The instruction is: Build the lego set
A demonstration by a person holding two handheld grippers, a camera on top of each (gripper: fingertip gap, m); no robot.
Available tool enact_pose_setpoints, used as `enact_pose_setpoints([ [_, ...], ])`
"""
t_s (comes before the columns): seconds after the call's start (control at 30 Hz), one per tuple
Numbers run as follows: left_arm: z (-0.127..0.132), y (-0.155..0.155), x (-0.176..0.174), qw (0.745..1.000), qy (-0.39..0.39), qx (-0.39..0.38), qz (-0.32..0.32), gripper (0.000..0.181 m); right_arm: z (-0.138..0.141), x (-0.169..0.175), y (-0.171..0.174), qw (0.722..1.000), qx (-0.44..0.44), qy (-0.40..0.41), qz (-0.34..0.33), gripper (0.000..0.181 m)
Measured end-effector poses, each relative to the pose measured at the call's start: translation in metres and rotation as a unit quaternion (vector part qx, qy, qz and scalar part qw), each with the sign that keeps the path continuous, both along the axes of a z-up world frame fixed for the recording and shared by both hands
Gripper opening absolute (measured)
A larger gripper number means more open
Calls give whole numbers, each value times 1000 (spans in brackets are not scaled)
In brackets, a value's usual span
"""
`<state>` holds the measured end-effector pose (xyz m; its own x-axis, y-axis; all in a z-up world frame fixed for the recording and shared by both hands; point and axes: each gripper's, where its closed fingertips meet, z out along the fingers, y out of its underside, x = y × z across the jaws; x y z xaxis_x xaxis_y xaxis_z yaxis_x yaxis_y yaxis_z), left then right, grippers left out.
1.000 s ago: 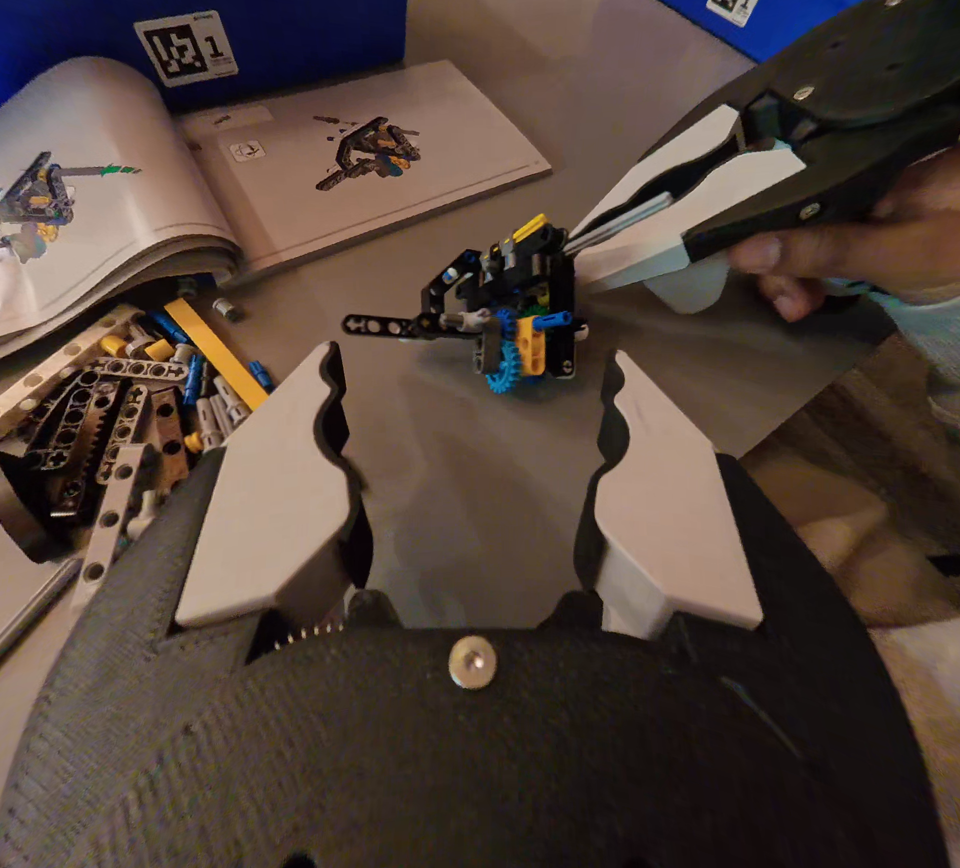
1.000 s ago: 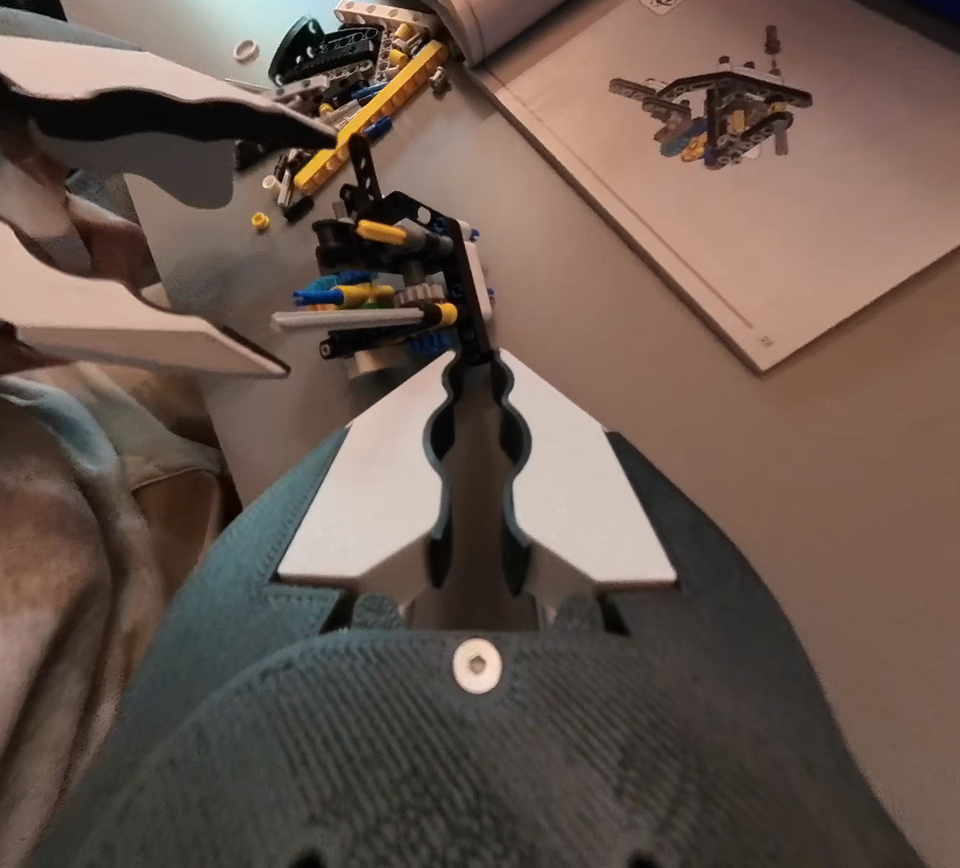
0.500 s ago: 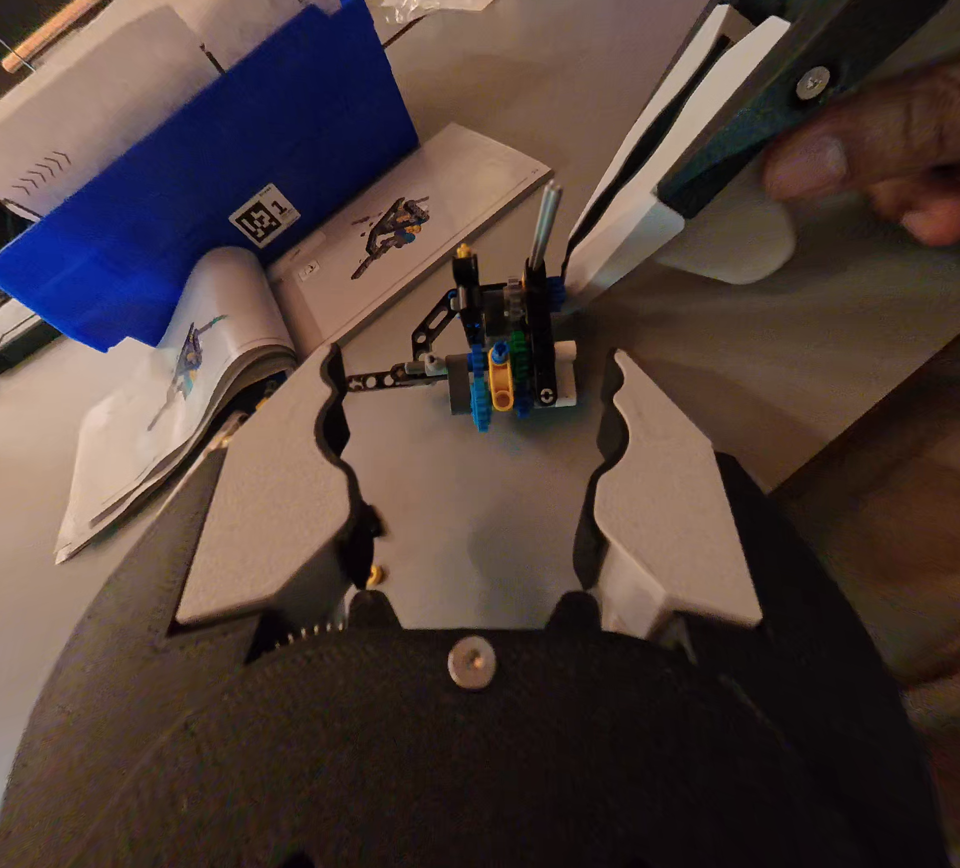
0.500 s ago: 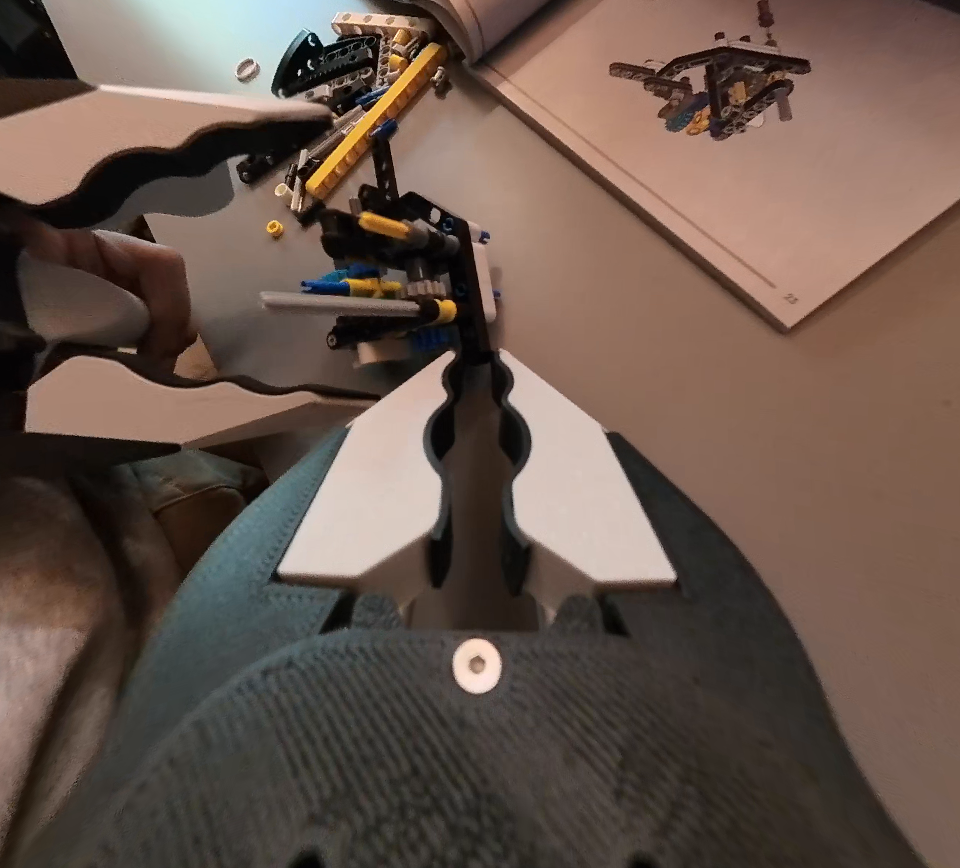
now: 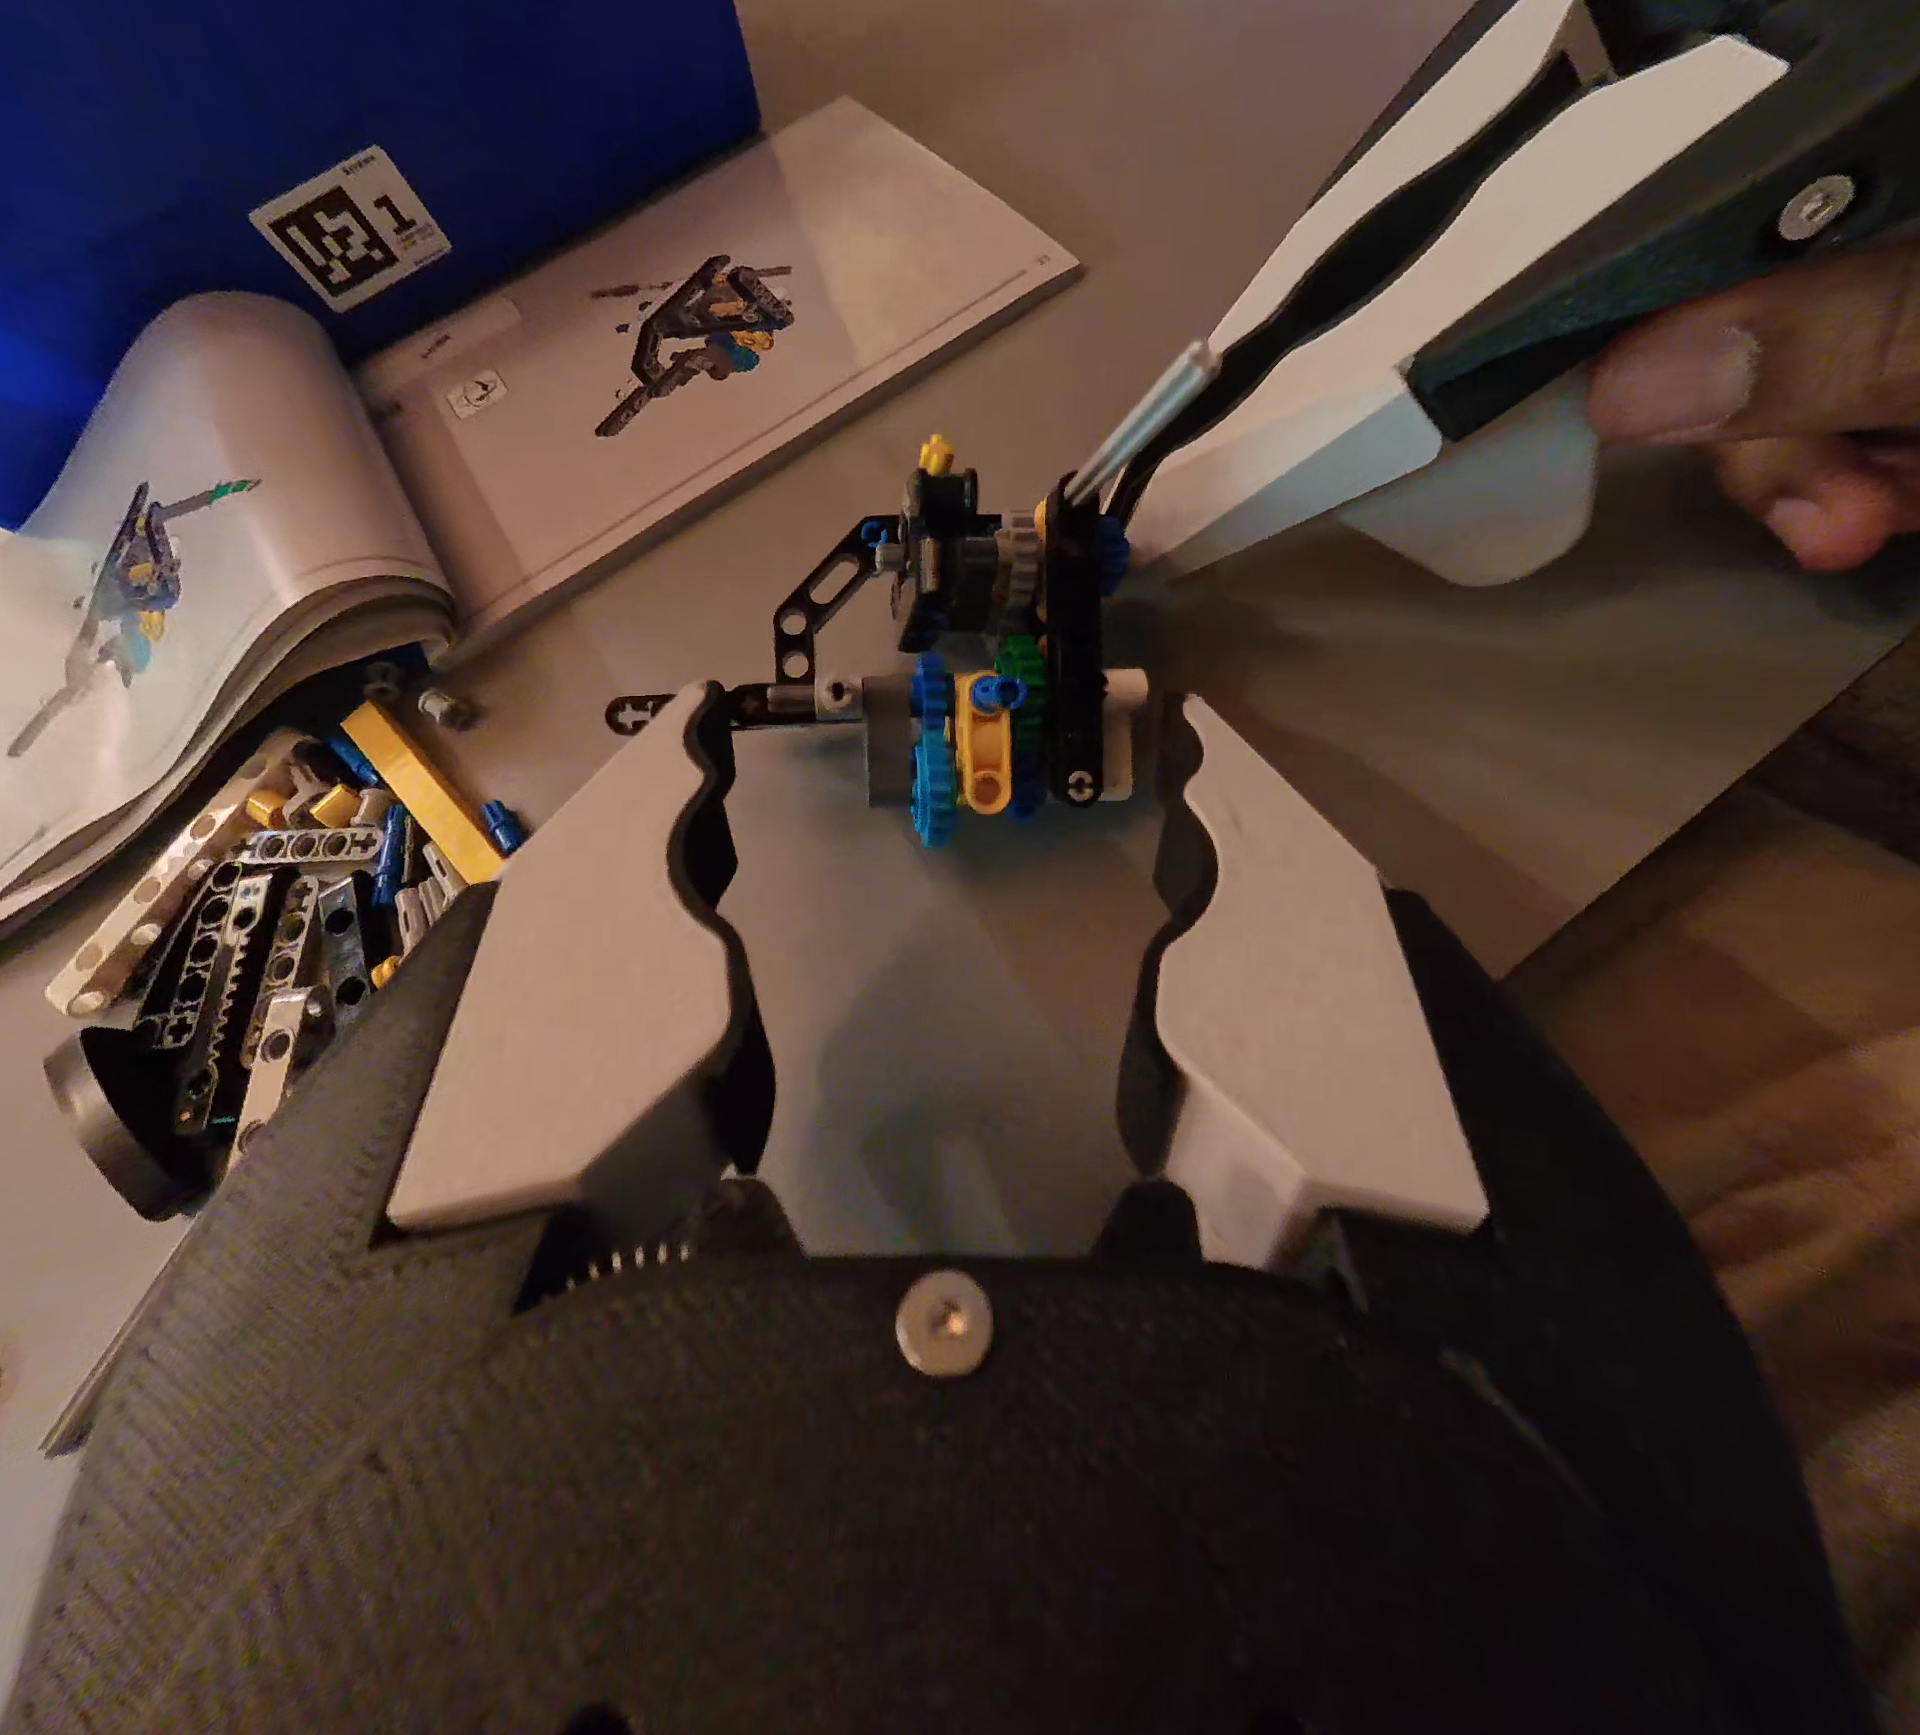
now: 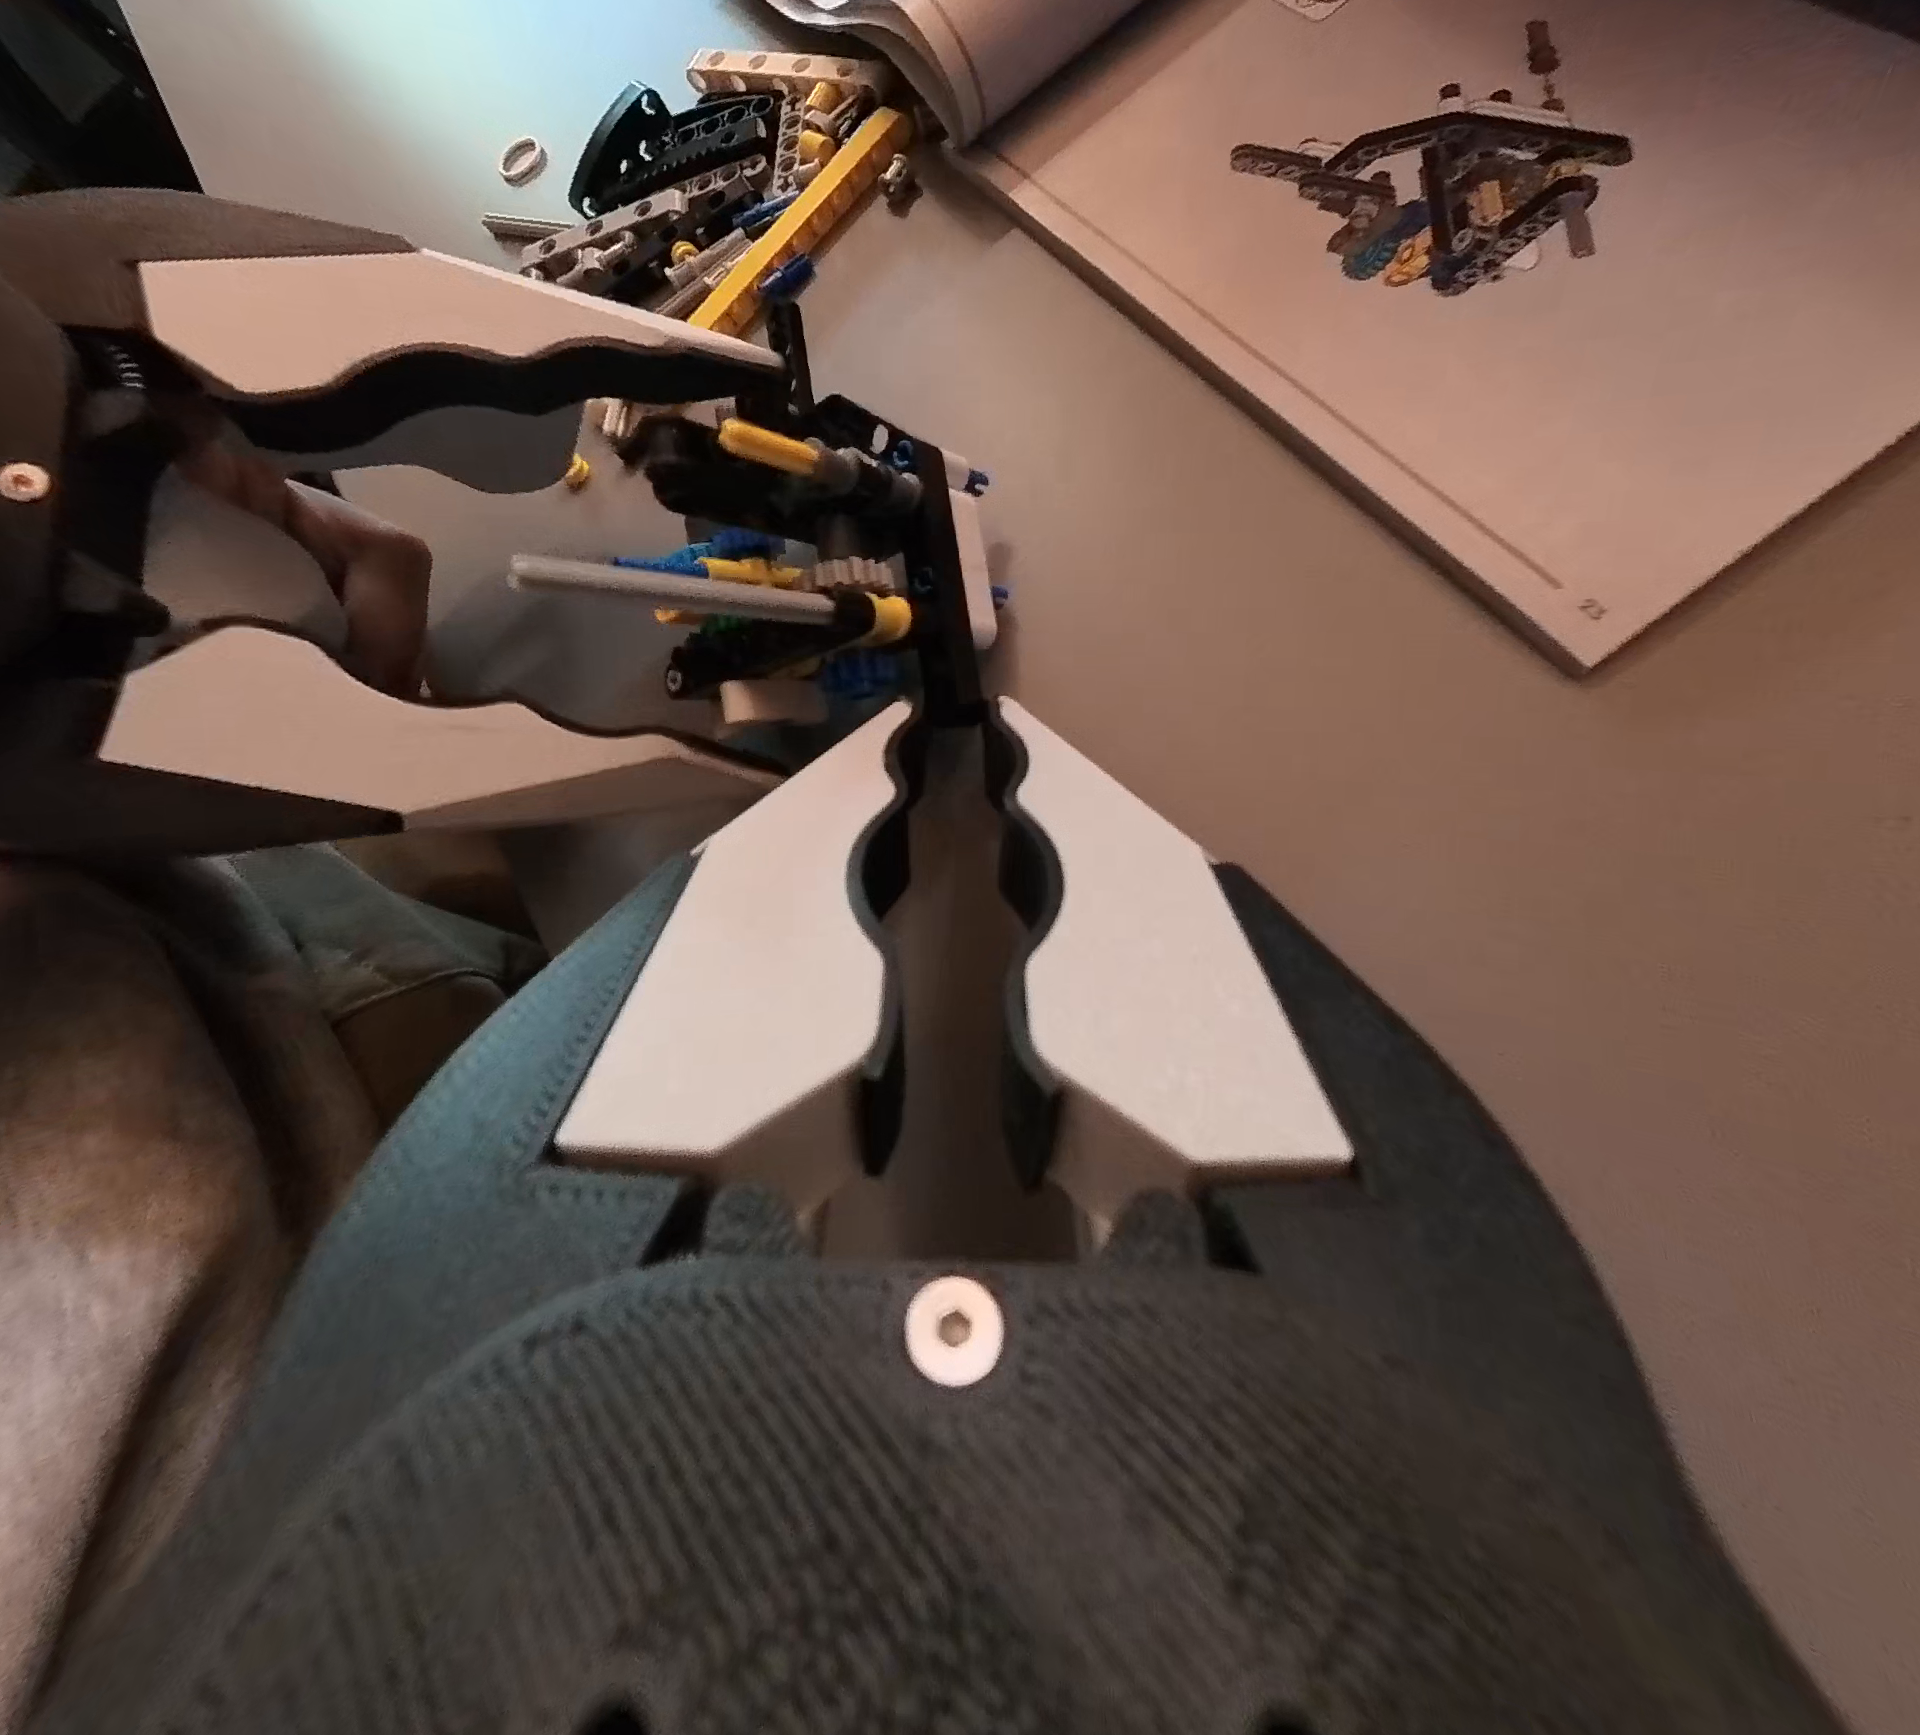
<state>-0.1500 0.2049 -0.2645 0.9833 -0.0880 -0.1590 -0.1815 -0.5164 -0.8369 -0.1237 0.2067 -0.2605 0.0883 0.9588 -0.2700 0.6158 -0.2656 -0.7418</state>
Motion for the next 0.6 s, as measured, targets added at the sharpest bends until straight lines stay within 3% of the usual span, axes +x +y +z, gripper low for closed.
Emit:
enact_pose_setpoints([
  [0.6,-2,3,-3,1000,-20,-11,1,77,2,0,0,1000,-4,8,2,10],
])
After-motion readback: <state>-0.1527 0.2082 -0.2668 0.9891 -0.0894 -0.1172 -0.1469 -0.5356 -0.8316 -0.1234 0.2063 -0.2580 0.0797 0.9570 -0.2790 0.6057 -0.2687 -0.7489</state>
